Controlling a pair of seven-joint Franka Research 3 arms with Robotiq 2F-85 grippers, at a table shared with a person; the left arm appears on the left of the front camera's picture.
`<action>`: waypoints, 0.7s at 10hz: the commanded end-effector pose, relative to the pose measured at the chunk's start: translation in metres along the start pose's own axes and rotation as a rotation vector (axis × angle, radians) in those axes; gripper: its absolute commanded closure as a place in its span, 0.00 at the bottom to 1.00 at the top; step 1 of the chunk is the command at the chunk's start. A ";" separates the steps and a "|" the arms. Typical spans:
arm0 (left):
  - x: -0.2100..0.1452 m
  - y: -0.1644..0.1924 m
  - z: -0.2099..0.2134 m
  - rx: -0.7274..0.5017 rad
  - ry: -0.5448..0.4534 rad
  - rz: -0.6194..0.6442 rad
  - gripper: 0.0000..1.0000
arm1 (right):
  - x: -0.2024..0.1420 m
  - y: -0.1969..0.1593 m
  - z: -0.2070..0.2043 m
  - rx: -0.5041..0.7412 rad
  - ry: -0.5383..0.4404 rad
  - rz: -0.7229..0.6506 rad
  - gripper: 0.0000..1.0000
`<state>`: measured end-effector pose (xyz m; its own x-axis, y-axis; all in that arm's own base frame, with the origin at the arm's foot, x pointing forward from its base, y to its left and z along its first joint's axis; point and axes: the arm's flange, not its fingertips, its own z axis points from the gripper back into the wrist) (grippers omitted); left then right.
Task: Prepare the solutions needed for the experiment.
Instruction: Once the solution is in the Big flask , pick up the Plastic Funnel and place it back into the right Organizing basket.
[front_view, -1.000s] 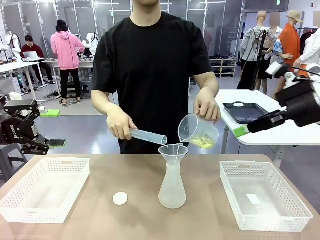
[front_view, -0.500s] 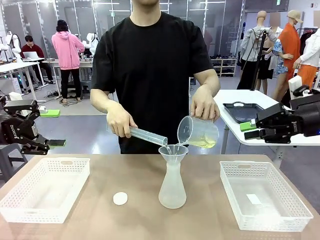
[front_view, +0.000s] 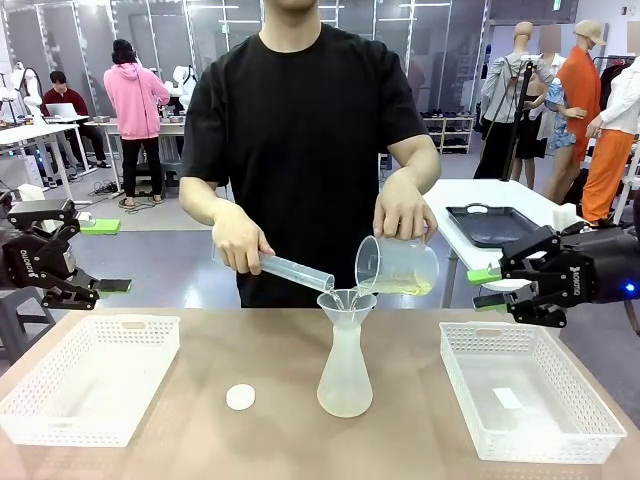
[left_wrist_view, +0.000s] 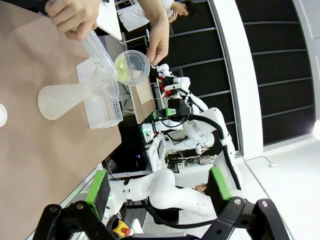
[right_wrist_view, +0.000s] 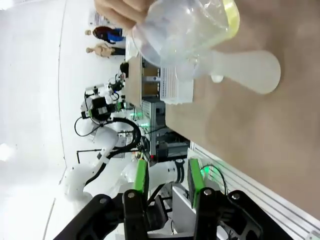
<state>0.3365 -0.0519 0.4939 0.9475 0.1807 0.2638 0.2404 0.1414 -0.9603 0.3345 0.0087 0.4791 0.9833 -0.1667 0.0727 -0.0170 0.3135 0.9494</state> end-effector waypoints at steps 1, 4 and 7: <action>0.001 -0.002 -0.002 -0.026 -0.006 0.001 0.00 | -0.044 -0.012 -0.005 -0.015 0.054 0.024 0.58; 0.001 -0.002 -0.002 -0.026 -0.006 0.001 0.00 | -0.006 0.000 0.001 -0.003 0.033 -0.005 0.58; 0.001 -0.002 -0.002 -0.026 -0.006 0.001 0.00 | 0.000 -0.009 -0.010 0.064 -0.049 0.027 0.58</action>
<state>0.3365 -0.0519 0.4939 0.9476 0.1805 0.2637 0.2404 0.1412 -0.9603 0.3360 0.0082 0.4774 0.9804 -0.1837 0.0715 -0.0171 0.2824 0.9592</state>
